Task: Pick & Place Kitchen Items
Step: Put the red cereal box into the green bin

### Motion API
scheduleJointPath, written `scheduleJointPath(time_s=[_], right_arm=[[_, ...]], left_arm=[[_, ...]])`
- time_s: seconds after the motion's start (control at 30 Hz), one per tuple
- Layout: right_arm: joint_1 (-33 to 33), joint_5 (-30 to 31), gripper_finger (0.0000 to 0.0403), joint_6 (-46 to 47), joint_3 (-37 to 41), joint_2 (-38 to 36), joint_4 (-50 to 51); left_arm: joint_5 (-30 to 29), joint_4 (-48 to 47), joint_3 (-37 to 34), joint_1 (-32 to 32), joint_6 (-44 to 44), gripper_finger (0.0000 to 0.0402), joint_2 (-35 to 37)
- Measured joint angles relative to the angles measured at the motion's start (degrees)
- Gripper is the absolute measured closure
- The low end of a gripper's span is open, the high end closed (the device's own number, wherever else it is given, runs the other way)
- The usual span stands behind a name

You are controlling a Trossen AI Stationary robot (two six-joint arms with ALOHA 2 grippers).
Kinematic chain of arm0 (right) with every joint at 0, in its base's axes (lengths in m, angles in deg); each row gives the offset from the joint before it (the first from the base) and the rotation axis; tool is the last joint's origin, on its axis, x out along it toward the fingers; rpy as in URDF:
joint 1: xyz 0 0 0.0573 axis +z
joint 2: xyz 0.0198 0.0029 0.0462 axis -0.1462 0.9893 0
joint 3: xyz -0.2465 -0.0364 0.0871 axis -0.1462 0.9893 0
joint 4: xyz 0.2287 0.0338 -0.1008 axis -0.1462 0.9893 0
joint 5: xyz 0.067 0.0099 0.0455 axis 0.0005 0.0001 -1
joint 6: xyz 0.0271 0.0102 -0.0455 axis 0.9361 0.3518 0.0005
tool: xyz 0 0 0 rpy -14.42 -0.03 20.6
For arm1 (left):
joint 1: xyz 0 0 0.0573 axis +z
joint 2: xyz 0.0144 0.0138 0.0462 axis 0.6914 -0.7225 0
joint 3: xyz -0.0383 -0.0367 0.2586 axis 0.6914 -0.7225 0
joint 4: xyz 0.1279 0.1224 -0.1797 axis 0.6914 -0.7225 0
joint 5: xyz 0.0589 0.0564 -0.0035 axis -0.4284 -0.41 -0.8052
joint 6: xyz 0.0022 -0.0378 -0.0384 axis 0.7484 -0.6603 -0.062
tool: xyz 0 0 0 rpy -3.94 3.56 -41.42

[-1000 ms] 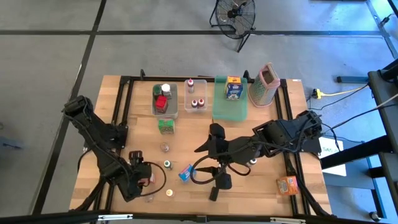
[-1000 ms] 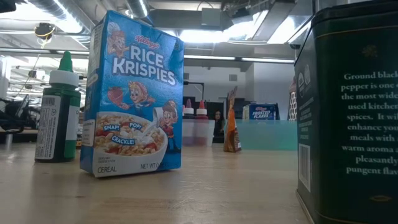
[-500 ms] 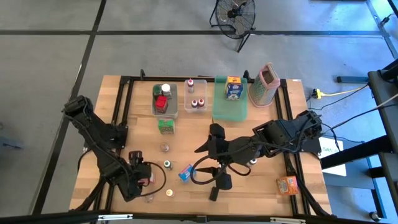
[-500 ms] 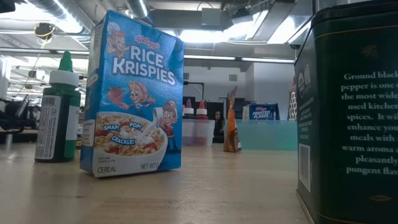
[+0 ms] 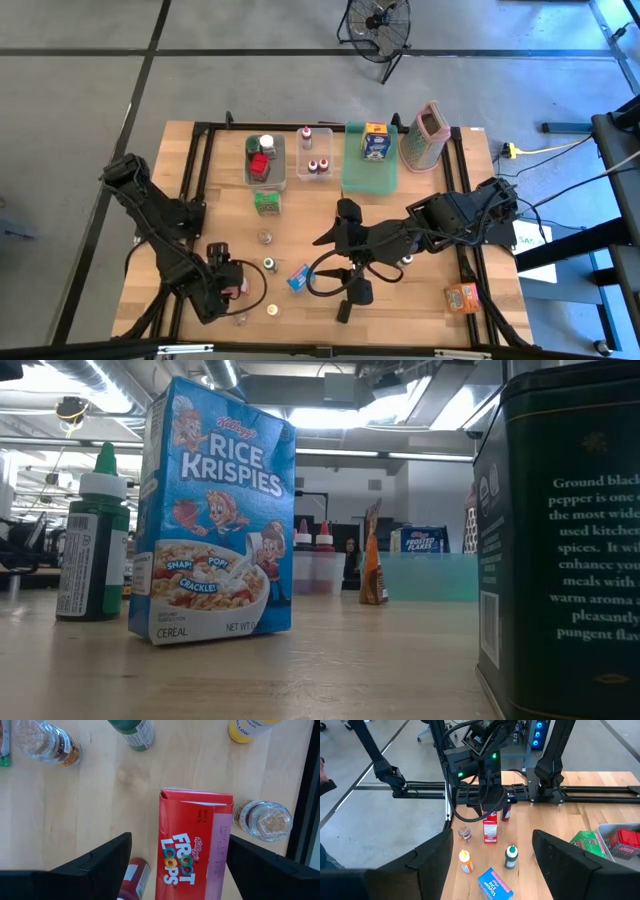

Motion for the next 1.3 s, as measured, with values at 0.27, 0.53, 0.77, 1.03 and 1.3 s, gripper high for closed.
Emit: scheduleJointPath(time_s=[0.27,0.53,0.77,1.03,1.3], right_arm=[[-0.04,0.0,0.0128,-0.7,0.01,0.0,0.02],[-0.04,0.0,0.0128,-0.7,0.01,0.0,0.02],[-0.04,-0.02,0.0128,-0.72,0.01,0.0,0.02],[-0.04,-0.07,0.0128,-0.7,0.01,0.0,0.0],[-0.06,-0.19,0.0128,-0.7,0.01,0.0,-0.02]], left_arm=[[-0.09,0.62,0.0,0.01,0.09,0.012,0.0],[0.17,1.29,0.02,0.01,0.12,0.0133,-0.24],[0.28,2.93,0.04,0.02,1.59,0.0137,-1.14],[0.33,2.97,0.04,-0.33,1.03,0.0137,-1.14],[0.33,2.97,0.04,-0.31,1.05,0.015,-1.14]])
